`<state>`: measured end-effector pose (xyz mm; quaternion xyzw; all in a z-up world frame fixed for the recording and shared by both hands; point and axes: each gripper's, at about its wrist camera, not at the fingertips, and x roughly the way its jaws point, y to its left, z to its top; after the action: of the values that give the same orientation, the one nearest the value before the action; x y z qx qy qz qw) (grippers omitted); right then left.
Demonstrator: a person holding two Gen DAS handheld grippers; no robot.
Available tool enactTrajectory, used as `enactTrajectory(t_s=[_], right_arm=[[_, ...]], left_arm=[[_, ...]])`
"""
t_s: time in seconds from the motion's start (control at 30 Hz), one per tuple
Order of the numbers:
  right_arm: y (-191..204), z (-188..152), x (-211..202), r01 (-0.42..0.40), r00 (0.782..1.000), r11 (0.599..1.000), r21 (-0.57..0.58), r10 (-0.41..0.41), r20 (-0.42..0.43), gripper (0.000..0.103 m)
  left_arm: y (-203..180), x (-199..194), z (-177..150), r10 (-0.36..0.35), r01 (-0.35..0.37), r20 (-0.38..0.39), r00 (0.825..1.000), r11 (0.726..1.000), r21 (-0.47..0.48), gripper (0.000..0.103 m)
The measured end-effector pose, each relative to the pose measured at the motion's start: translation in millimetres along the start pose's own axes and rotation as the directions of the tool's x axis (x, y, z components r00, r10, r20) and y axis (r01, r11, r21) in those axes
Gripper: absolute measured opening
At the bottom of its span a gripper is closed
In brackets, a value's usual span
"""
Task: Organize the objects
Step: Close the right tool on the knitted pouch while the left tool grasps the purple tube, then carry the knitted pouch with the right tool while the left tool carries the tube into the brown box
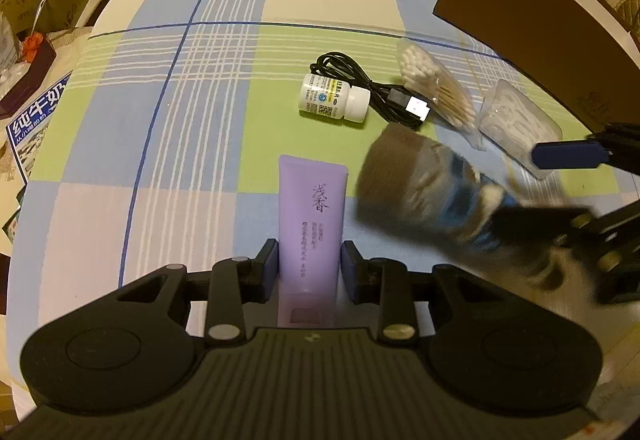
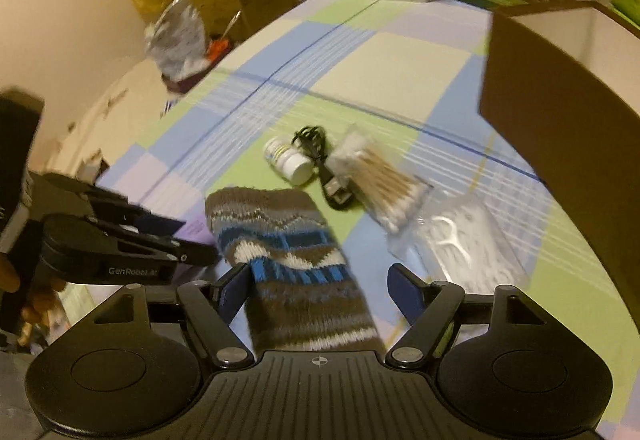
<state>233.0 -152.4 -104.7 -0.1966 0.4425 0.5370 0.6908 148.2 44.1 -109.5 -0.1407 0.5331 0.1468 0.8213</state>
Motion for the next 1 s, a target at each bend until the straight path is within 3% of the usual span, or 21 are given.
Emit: enactTrajectory(t_s=[0.13, 0.2, 0.37, 0.47, 0.5, 0.53, 1.0], right_arm=[[12, -2, 19, -0.002, 0.999, 0.999, -0.047, -0.001, -0.050, 0.074], [13, -5, 30, -0.008, 0.997, 0.999, -0.049, 0.004, -0.081, 0.084], [14, -8, 42, -0.006, 0.996, 0.999, -0.053, 0.001, -0.093, 0.084], [21, -11, 42, -0.007, 0.996, 0.997, -0.077, 0.000, -0.086, 0.052], [22, -12, 41, -0.030, 0.996, 0.997, -0.070, 0.024, -0.086, 0.032], [21, -11, 39, -0.061, 0.994, 0.997, -0.044, 0.057, -0.088, 0.026], [4, -25, 6, 0.045, 0.999, 0.968, 0.247, -0.039, -0.028, 0.025]], left_arm=[[3, -1, 0, -0.015, 0.015, 0.005, 1.000, 1.000, -0.003, 0.027], [4, -1, 0, -0.023, 0.023, 0.007, 1.000, 1.000, -0.003, 0.027], [6, -1, -1, -0.034, 0.034, 0.012, 0.999, 0.999, 0.012, 0.027], [7, -1, -1, -0.042, 0.042, 0.013, 0.999, 0.999, 0.024, 0.027], [7, -1, -1, -0.045, 0.045, 0.013, 0.999, 0.999, 0.027, 0.027], [7, -2, -1, -0.048, 0.047, 0.012, 0.999, 0.998, 0.030, 0.027], [10, 0, 2, -0.082, 0.083, -0.012, 0.997, 0.990, 0.116, 0.027]])
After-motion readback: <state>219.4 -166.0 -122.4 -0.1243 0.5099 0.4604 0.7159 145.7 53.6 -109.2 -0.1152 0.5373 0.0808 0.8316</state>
